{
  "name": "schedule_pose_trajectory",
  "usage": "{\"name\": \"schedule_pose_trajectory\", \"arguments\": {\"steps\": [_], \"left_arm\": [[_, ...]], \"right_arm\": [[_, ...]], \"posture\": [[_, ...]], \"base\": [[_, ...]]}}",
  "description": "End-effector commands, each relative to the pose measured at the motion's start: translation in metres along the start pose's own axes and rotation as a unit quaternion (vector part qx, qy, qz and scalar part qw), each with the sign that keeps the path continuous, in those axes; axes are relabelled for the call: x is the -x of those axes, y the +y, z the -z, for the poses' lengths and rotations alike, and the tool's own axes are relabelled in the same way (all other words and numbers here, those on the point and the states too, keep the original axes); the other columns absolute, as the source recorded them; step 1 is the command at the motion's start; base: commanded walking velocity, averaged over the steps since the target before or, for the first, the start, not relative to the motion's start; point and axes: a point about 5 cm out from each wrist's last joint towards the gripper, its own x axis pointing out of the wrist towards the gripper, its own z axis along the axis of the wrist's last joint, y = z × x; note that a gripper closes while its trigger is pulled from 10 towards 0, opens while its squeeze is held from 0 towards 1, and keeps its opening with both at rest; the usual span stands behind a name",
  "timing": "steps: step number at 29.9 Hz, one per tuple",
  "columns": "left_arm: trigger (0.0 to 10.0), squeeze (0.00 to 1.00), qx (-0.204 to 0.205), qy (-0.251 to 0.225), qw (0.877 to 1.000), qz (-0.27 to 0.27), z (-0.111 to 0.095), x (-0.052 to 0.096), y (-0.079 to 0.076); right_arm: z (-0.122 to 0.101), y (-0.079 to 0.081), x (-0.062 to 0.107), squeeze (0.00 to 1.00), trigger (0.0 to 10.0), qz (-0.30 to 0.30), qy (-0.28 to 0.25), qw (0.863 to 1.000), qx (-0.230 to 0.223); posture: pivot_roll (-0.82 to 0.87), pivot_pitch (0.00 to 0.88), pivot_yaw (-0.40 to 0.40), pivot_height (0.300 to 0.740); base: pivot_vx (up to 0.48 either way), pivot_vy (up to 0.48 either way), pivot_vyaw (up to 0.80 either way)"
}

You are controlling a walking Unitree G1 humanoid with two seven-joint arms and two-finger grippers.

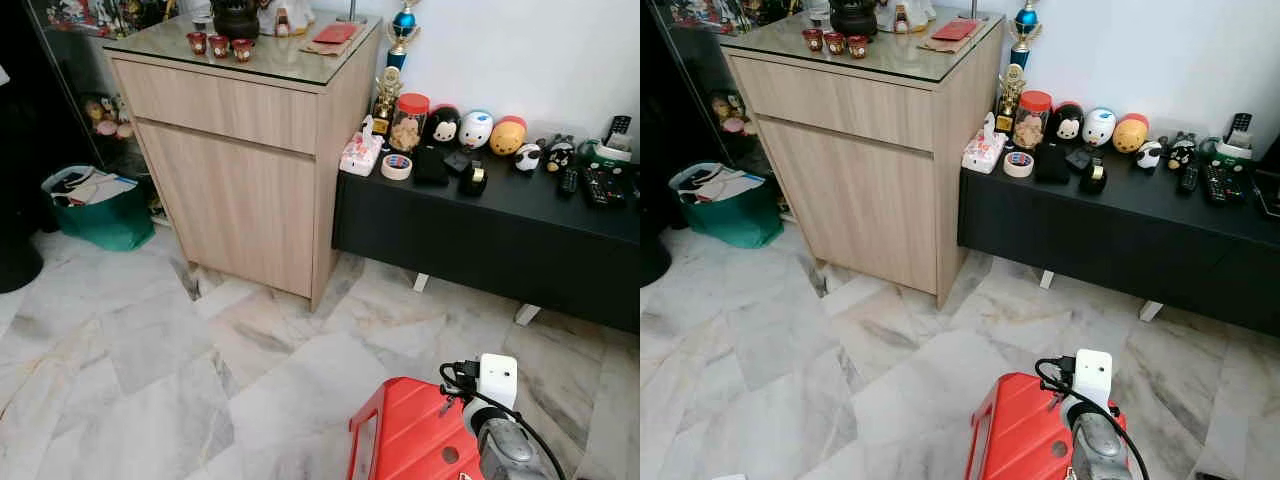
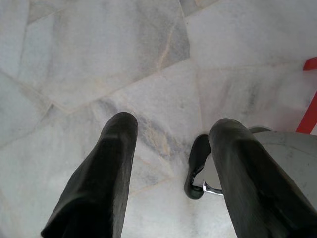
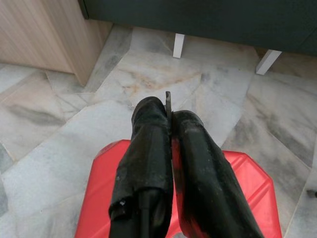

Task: Hang keys on a hook

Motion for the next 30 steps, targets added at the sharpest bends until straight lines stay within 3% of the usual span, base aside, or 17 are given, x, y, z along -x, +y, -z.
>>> {"name": "schedule_pose_trajectory", "arguments": {"steps": [1,6,20,30], "left_arm": [[10.0,0.00,0.002,0.020,1.000,0.002,0.007,0.002,0.002],[10.0,0.00,0.004,0.024,1.000,-0.005,0.008,0.004,0.012],[10.0,0.00,0.000,0.038,0.999,0.001,0.008,0.000,-0.002],[10.0,0.00,0.001,0.040,0.999,-0.011,0.008,0.004,0.018]], "right_arm": [[-0.003,-0.003,-0.001,0.00,10.0,0.007,-0.008,1.000,-0.006],[-0.002,0.001,-0.001,0.00,10.0,0.001,-0.006,1.000,-0.006],[0.029,-0.009,0.012,0.00,10.0,0.030,0.056,0.998,-0.013],[0.055,-0.023,0.025,0.00,10.0,0.064,0.124,0.990,-0.009]], "posture": [[0.11,0.000,-0.051,0.722],[0.11,0.000,-0.053,0.722],[0.09,0.000,-0.040,0.722],[0.09,0.000,-0.037,0.722]], "base": [[-0.274,0.000,0.00],[-0.283,0.000,0.00],[-0.291,0.000,0.00],[-0.291,0.000,0.00]]}}
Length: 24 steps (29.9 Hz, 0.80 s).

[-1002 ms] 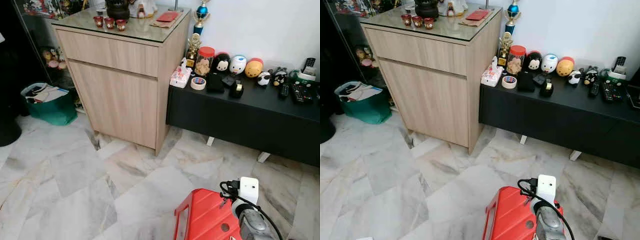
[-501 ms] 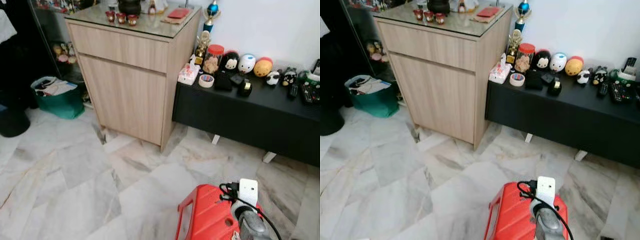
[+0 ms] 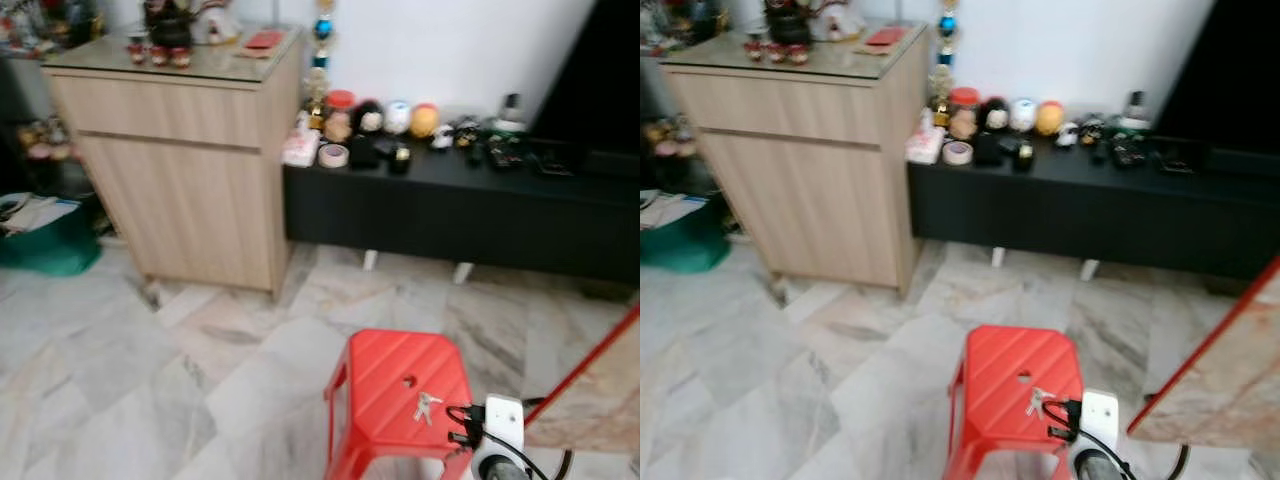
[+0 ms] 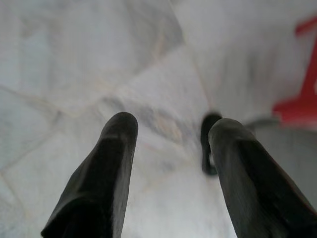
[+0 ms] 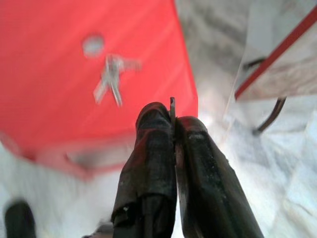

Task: Hang keys on a hook

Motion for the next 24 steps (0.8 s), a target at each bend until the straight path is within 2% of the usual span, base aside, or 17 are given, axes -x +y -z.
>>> {"name": "schedule_pose_trajectory", "arguments": {"steps": [1,12,24], "left_arm": [[10.0,0.00,0.003,0.038,0.999,0.006,0.023,0.008,-0.004],[10.0,0.00,0.006,0.037,0.999,0.011,0.025,0.007,-0.011],[10.0,0.00,0.008,0.037,0.999,0.003,0.027,0.010,0.001]], "right_arm": [[-0.013,0.000,-0.004,0.00,10.0,0.002,-0.016,1.000,0.000],[-0.010,0.003,-0.003,0.00,10.0,0.003,-0.009,1.000,-0.008],[-0.014,0.002,-0.004,0.00,10.0,0.002,-0.018,1.000,-0.012]], "posture": [[0.09,0.000,-0.037,0.722],[0.09,0.000,-0.039,0.722],[0.09,0.000,-0.039,0.722]], "base": [[-0.292,0.000,0.00],[-0.291,0.000,0.00],[-0.292,0.000,0.00]]}}
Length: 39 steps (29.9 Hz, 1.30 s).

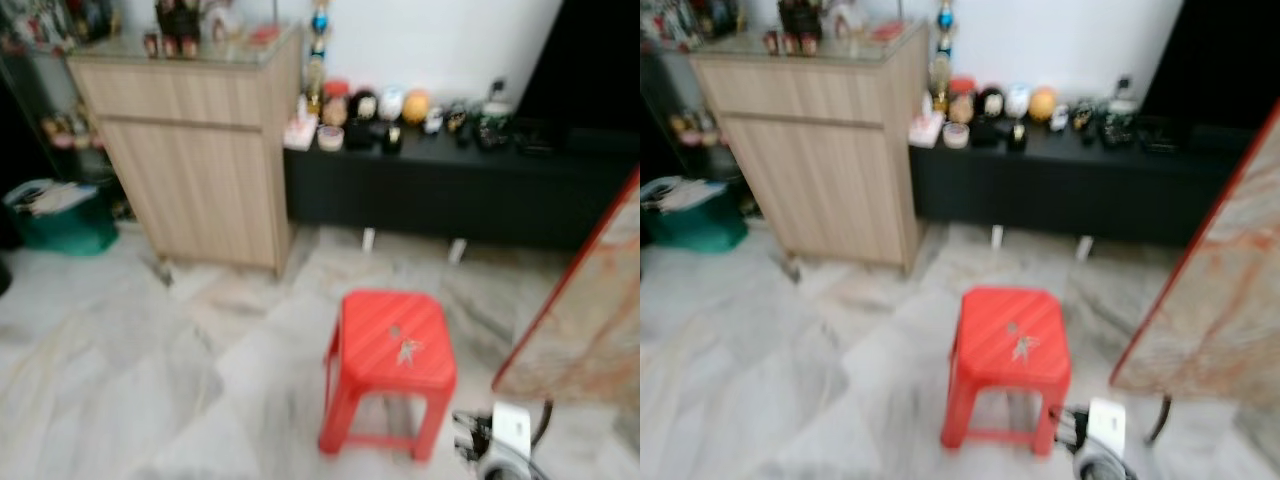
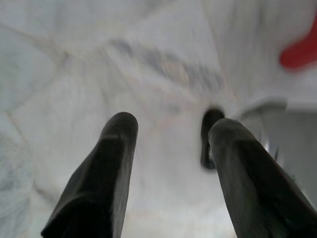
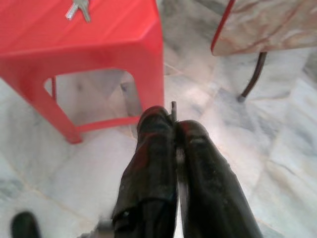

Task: Hang keys on a hook

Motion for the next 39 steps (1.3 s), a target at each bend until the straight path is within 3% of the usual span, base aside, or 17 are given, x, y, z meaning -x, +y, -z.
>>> {"name": "schedule_pose_trajectory", "arguments": {"steps": [1,12,15,18,21,22,23,25,30,33,35,37,39], "left_arm": [[10.0,0.00,0.002,0.020,1.000,0.004,0.012,0.003,-0.004],[10.0,0.00,-0.001,0.008,1.000,0.008,0.006,-0.001,-0.014],[10.0,0.00,-0.004,-0.006,1.000,0.012,0.000,-0.004,-0.024],[10.0,0.00,-0.009,-0.021,1.000,0.013,-0.007,-0.006,-0.027],[10.0,0.00,-0.010,-0.047,0.999,0.013,-0.020,-0.009,-0.027],[10.0,0.00,-0.010,-0.047,0.999,0.013,-0.020,-0.009,-0.027],[10.0,0.00,-0.010,-0.059,0.998,0.013,-0.026,-0.010,-0.026],[10.0,0.00,-0.015,-0.072,0.997,0.015,-0.034,-0.012,-0.026],[10.0,0.00,-0.031,-0.123,0.992,0.028,-0.059,-0.016,-0.030],[10.0,0.00,-0.032,-0.134,0.990,0.030,-0.064,-0.017,-0.030],[10.0,0.00,-0.047,-0.230,0.971,0.044,-0.101,-0.015,-0.033],[10.0,0.00,-0.050,-0.243,0.967,0.046,-0.107,-0.014,-0.034],[10.0,0.00,-0.056,-0.297,0.952,0.058,-0.128,-0.010,-0.040]], "right_arm": [[-0.012,0.001,-0.003,0.00,10.0,-0.002,-0.018,1.000,-0.002],[-0.027,0.007,-0.006,0.00,10.0,-0.016,-0.039,0.999,0.005],[-0.037,0.011,-0.008,0.00,10.0,-0.029,-0.054,0.998,0.008],[-0.046,0.015,-0.010,0.00,10.0,-0.043,-0.065,0.996,0.039],[-0.056,0.021,-0.012,0.00,10.0,-0.063,-0.071,0.984,0.153],[-0.056,0.021,-0.012,0.00,10.0,-0.063,-0.071,0.984,0.153],[-0.064,0.021,-0.013,0.00,10.0,-0.069,-0.074,0.975,0.196],[-0.072,0.021,-0.014,0.00,10.0,-0.073,-0.080,0.966,0.235],[-0.101,0.022,-0.015,0.00,10.0,-0.069,-0.115,0.962,0.237],[-0.106,0.023,-0.015,0.00,10.0,-0.070,-0.122,0.961,0.238],[-0.133,0.031,-0.014,0.00,10.0,-0.080,-0.162,0.951,0.249],[-0.136,0.032,-0.014,0.00,10.0,-0.080,-0.166,0.950,0.252],[-0.146,0.037,-0.012,0.00,10.0,-0.090,-0.181,0.946,0.254]], "posture": [[0.09,0.000,-0.039,0.722],[0.10,0.000,-0.045,0.722],[0.10,0.000,-0.046,0.722],[0.11,0.000,-0.049,0.722],[0.10,0.000,-0.050,0.722],[0.10,0.000,-0.050,0.722],[0.10,0.000,-0.050,0.722],[0.10,0.000,-0.049,0.722],[0.09,0.000,-0.052,0.722],[0.09,0.000,-0.053,0.722],[0.09,0.000,-0.058,0.722],[0.09,0.000,-0.061,0.722],[0.09,0.000,-0.066,0.722]], "base": [[-0.289,0.000,0.00],[-0.185,0.000,0.00],[0.000,0.000,0.00],[0.000,0.000,0.00],[0.000,0.000,0.00],[0.000,0.000,0.00],[0.000,0.000,0.00],[0.000,0.000,0.00],[0.000,0.000,0.00],[0.000,0.000,0.00],[0.000,0.000,0.00],[0.000,0.000,0.00],[0.000,0.000,0.00]]}}
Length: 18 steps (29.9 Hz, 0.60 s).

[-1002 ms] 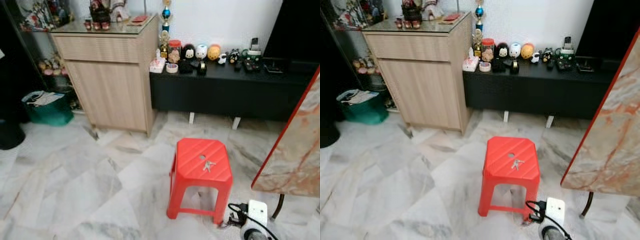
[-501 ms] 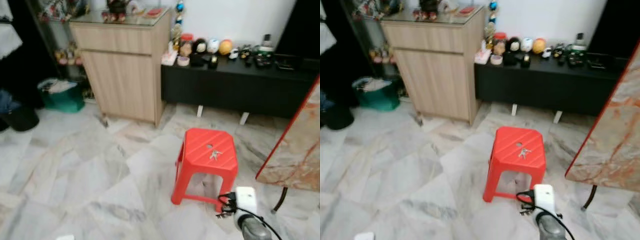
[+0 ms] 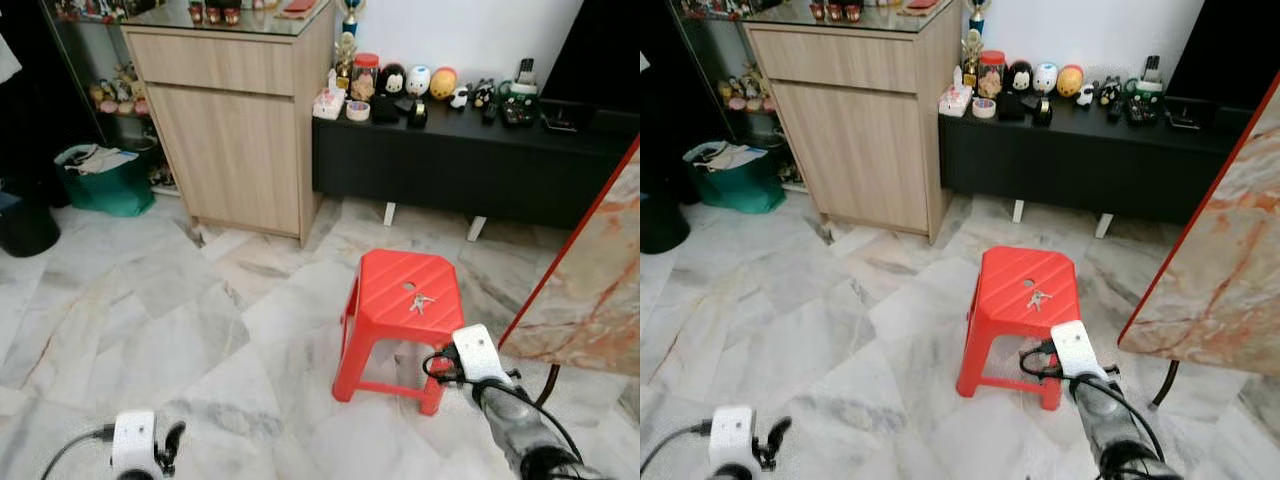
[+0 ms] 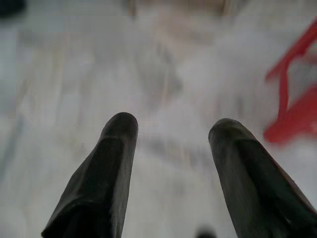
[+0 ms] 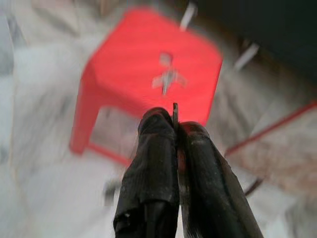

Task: Hang keys on a hook

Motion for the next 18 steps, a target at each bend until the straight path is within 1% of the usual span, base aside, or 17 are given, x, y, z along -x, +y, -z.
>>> {"name": "schedule_pose_trajectory", "arguments": {"steps": [1,2,4,5,8,9,11,13,14,15,18], "left_arm": [[10.0,0.00,-0.006,-0.062,0.998,0.017,-0.026,-0.009,-0.004],[10.0,0.00,-0.006,-0.062,0.998,0.017,-0.026,-0.009,-0.004],[10.0,0.00,-0.014,-0.127,0.991,0.044,-0.057,-0.016,-0.016],[10.0,0.00,-0.017,-0.145,0.988,0.055,-0.067,-0.018,-0.021],[10.0,0.00,-0.037,-0.177,0.975,0.131,-0.091,-0.021,-0.042],[10.0,0.00,-0.036,-0.180,0.971,0.156,-0.096,-0.022,-0.049],[10.0,0.00,-0.045,-0.184,0.960,0.207,-0.104,-0.021,-0.063],[10.0,0.00,-0.042,-0.184,0.950,0.250,-0.110,-0.018,-0.074],[10.0,0.00,-0.042,-0.184,0.950,0.250,-0.110,-0.018,-0.074],[10.0,0.00,-0.040,-0.183,0.947,0.262,-0.112,-0.017,-0.078],[10.0,0.00,-0.051,-0.173,0.928,0.326,-0.115,-0.010,-0.095]], "right_arm": [[-0.020,-0.003,-0.004,0.00,10.0,-0.006,-0.034,0.999,0.016],[-0.020,-0.003,-0.004,0.00,10.0,-0.006,-0.034,0.999,0.016],[-0.036,0.002,-0.007,0.00,10.0,-0.028,-0.057,0.998,0.028],[-0.042,0.004,-0.008,0.00,10.0,-0.035,-0.064,0.997,0.032],[-0.063,0.013,-0.011,0.00,10.0,-0.065,-0.091,0.993,0.029],[-0.069,0.016,-0.012,0.00,10.0,-0.075,-0.097,0.992,0.033],[-0.083,0.029,-0.012,0.00,10.0,-0.108,-0.112,0.987,0.041],[-0.093,0.042,-0.011,0.00,10.0,-0.139,-0.126,0.981,0.050],[-0.093,0.042,-0.011,0.00,10.0,-0.139,-0.126,0.981,0.050],[-0.096,0.045,-0.011,0.00,10.0,-0.147,-0.129,0.979,0.053],[-0.110,0.064,-0.007,0.00,10.0,-0.186,-0.152,0.969,0.061]], "posture": [[0.10,0.000,-0.070,0.722],[0.10,0.000,-0.070,0.722],[0.10,0.000,-0.077,0.722],[0.10,0.000,-0.077,0.722],[0.11,0.000,-0.084,0.722],[0.11,0.000,-0.086,0.722],[0.11,0.000,-0.089,0.722],[0.11,0.000,-0.091,0.722],[0.11,0.000,-0.091,0.722],[0.11,0.000,-0.091,0.722],[0.11,0.000,-0.095,0.722]], "base": [[0.000,0.000,0.00],[0.000,0.000,0.00],[0.000,0.000,0.00],[0.000,0.000,0.00],[0.000,0.000,0.00],[0.000,0.000,0.00],[0.000,0.000,0.00],[0.000,0.000,0.00],[0.000,0.000,0.00],[0.000,0.000,0.00],[0.000,0.000,0.00]]}}
